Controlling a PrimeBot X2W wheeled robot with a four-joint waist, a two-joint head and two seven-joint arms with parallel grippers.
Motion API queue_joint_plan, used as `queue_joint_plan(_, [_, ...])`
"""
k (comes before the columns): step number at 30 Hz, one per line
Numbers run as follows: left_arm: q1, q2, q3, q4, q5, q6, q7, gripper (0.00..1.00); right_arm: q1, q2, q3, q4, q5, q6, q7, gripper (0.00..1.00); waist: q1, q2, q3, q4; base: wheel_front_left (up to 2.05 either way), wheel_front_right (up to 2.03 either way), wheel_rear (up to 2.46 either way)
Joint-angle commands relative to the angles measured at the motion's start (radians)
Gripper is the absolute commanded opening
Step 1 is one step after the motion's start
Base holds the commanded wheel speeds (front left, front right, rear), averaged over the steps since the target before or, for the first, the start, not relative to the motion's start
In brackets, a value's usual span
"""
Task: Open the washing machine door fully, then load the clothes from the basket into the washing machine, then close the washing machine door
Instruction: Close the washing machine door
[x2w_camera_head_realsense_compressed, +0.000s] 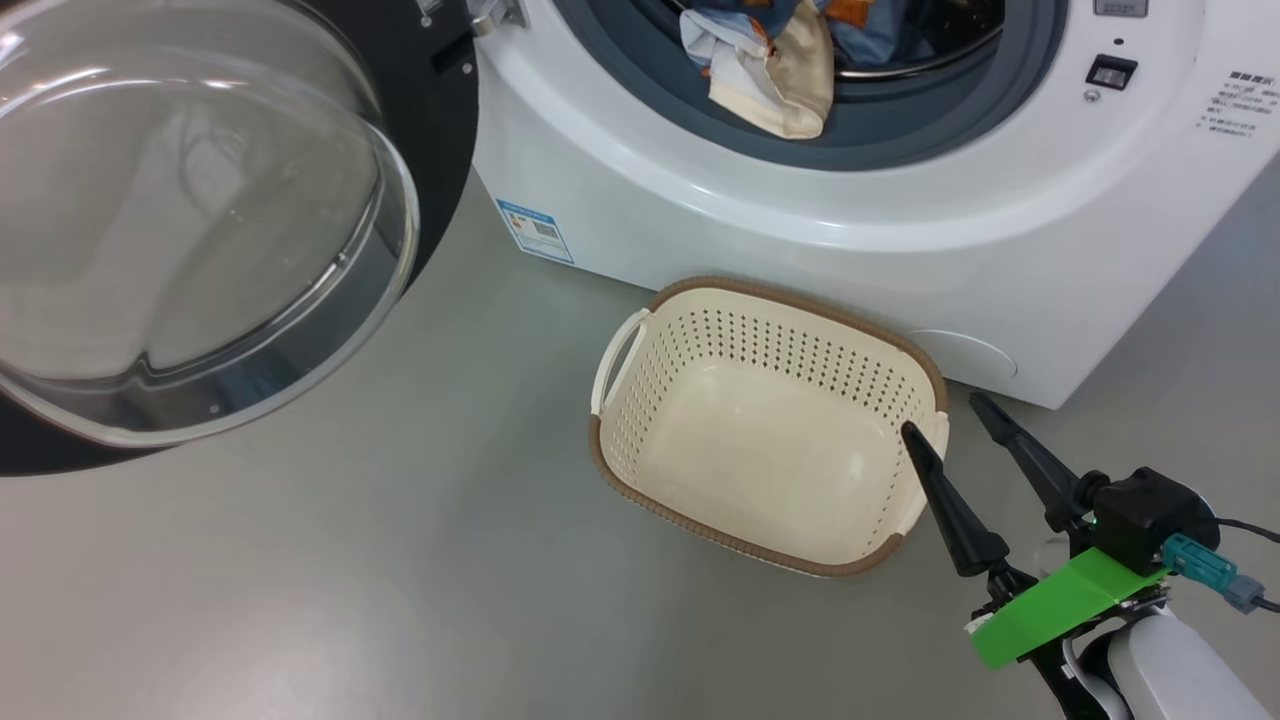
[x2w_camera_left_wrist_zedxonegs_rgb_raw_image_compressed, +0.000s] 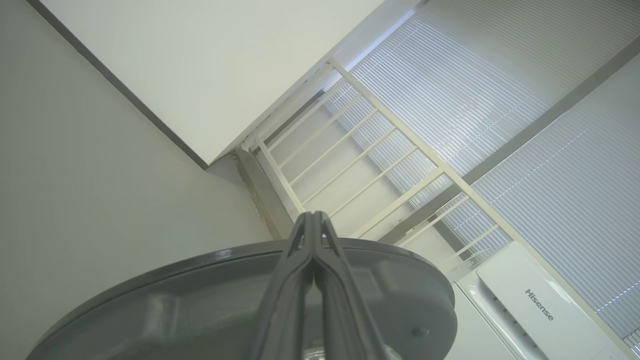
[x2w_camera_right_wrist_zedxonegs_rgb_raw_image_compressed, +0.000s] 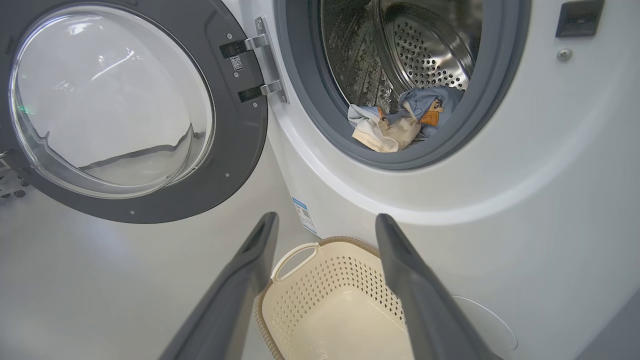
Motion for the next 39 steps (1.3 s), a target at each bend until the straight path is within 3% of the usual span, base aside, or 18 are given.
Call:
queue_joint_plan(1, [-0.041, 0.092, 0.025, 0.013, -0.008, -0.003, 0.022, 0.0, -0.019, -0.006, 0.026, -0.024, 0.01, 0.002, -0.005, 1.0, 0.0, -0.0001, 0.011, -0.006, 0.0, 0.0, 0.0])
queue_joint_plan(5, [-0.111, 0.154, 0.002, 0.142, -0.028, 0.003, 0.11, 0.0, -0.027, -0.013, 0.032, -0.025, 0.01, 0.002, -0.005, 1.0, 0.0, -0.0001, 0.032, -0.012, 0.0, 0.0, 0.0])
queue_joint_plan(13, [-0.244, 0.209, -0.076, 0.298, -0.033, 0.026, 0.262, 0.0, -0.043, -0.031, 0.041, -0.028, 0.005, 0.002, -0.005, 1.0, 0.0, -0.0001, 0.078, -0.009, 0.0, 0.0, 0.0])
queue_joint_plan(21, [-0.298, 0.234, -0.098, 0.341, -0.012, 0.036, 0.27, 0.0, -0.065, -0.042, 0.061, -0.033, 0.005, 0.002, -0.005, 1.0, 0.0, -0.0001, 0.116, -0.021, 0.0, 0.0, 0.0])
queue_joint_plan(39, [-0.274, 0.227, -0.105, 0.309, 0.022, 0.057, 0.222, 0.0, -0.082, -0.052, 0.072, -0.038, 0.011, 0.002, -0.005, 1.0, 0.0, -0.0001, 0.137, -0.049, 0.0, 0.0, 0.0])
